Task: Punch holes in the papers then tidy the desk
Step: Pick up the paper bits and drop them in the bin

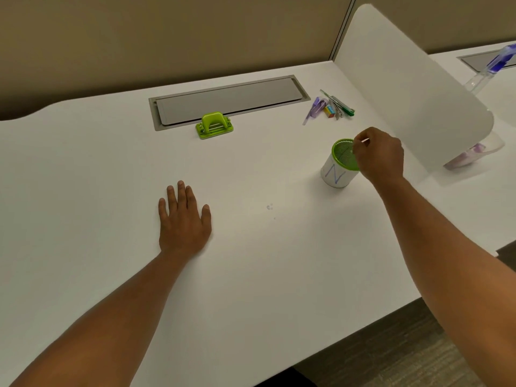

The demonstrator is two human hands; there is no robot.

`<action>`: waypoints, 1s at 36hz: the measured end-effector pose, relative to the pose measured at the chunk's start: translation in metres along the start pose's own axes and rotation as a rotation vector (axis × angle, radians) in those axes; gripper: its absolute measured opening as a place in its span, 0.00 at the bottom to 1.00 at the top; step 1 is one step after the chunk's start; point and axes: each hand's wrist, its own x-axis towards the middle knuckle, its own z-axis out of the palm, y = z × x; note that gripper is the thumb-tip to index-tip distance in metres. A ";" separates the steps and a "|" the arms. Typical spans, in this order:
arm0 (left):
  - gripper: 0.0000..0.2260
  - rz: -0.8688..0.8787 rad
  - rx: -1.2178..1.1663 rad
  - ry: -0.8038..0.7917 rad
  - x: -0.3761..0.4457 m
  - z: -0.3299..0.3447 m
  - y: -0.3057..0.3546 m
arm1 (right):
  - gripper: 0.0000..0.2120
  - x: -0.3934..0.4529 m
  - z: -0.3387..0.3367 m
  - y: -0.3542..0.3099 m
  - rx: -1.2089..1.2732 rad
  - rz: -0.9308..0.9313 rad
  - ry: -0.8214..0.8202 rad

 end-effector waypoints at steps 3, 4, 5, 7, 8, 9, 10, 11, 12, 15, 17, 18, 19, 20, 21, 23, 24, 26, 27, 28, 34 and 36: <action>0.30 0.000 0.003 -0.002 -0.001 -0.002 0.001 | 0.13 -0.004 0.006 0.001 -0.092 -0.043 -0.002; 0.31 -0.001 0.001 -0.002 -0.001 -0.003 0.001 | 0.13 -0.006 0.007 0.000 -0.106 -0.062 0.009; 0.31 -0.001 -0.001 0.001 -0.001 -0.004 0.002 | 0.13 -0.008 0.007 -0.001 -0.112 -0.085 0.024; 0.32 0.001 -0.007 0.017 -0.002 -0.005 0.002 | 0.13 -0.014 0.008 -0.006 -0.108 -0.155 0.057; 0.31 0.002 -0.006 0.022 -0.002 -0.005 0.002 | 0.13 -0.020 0.010 -0.011 -0.093 -0.201 0.066; 0.31 0.003 -0.001 0.022 -0.002 -0.005 0.002 | 0.14 -0.027 0.012 -0.017 -0.058 -0.253 0.065; 0.31 0.002 0.005 0.018 -0.003 -0.004 0.002 | 0.13 -0.036 0.017 -0.022 0.004 -0.313 0.050; 0.31 0.000 0.008 0.014 -0.002 -0.004 0.002 | 0.11 -0.046 0.022 -0.028 0.088 -0.369 0.008; 0.31 -0.002 0.006 0.010 -0.002 -0.003 0.002 | 0.09 -0.057 0.028 -0.033 0.174 -0.412 -0.065; 0.30 -0.007 0.003 0.008 -0.001 -0.003 0.002 | 0.08 -0.089 0.048 -0.038 0.320 -0.469 -0.385; 0.31 -0.008 0.017 0.015 -0.002 -0.003 0.002 | 0.11 -0.101 0.062 -0.032 0.292 -0.484 -0.565; 0.31 -0.008 0.022 0.016 -0.002 -0.004 0.002 | 0.13 -0.105 0.069 -0.029 0.251 -0.486 -0.630; 0.31 -0.008 0.024 0.016 -0.002 -0.004 0.002 | 0.15 -0.107 0.075 -0.026 0.212 -0.484 -0.676; 0.31 -0.007 0.024 0.016 -0.002 -0.004 0.002 | 0.18 -0.109 0.080 -0.023 0.185 -0.484 -0.705; 0.31 -0.007 0.024 0.016 -0.002 -0.004 0.002 | 0.20 -0.110 0.085 -0.021 0.170 -0.486 -0.721; 0.31 -0.005 0.021 0.017 -0.001 -0.003 0.002 | 0.22 -0.113 0.091 -0.019 0.156 -0.509 -0.719; 0.30 -0.005 0.023 0.016 -0.001 -0.003 0.002 | 0.22 -0.114 0.094 -0.018 0.140 -0.533 -0.702; 0.30 -0.007 0.028 0.010 -0.001 -0.003 0.002 | 0.21 -0.115 0.097 -0.018 0.100 -0.583 -0.656; 0.29 -0.007 0.028 0.011 -0.001 -0.002 0.002 | 0.19 -0.115 0.098 -0.018 0.090 -0.605 -0.631; 0.29 -0.007 0.026 0.013 -0.001 -0.002 0.002 | 0.17 -0.116 0.098 -0.019 0.087 -0.626 -0.603; 0.30 -0.012 0.023 0.013 -0.001 -0.001 0.002 | 0.09 -0.117 0.102 -0.020 0.147 -0.609 -0.506; 0.31 -0.006 0.031 0.020 -0.001 -0.001 0.001 | 0.07 -0.117 0.103 -0.023 0.161 -0.570 -0.495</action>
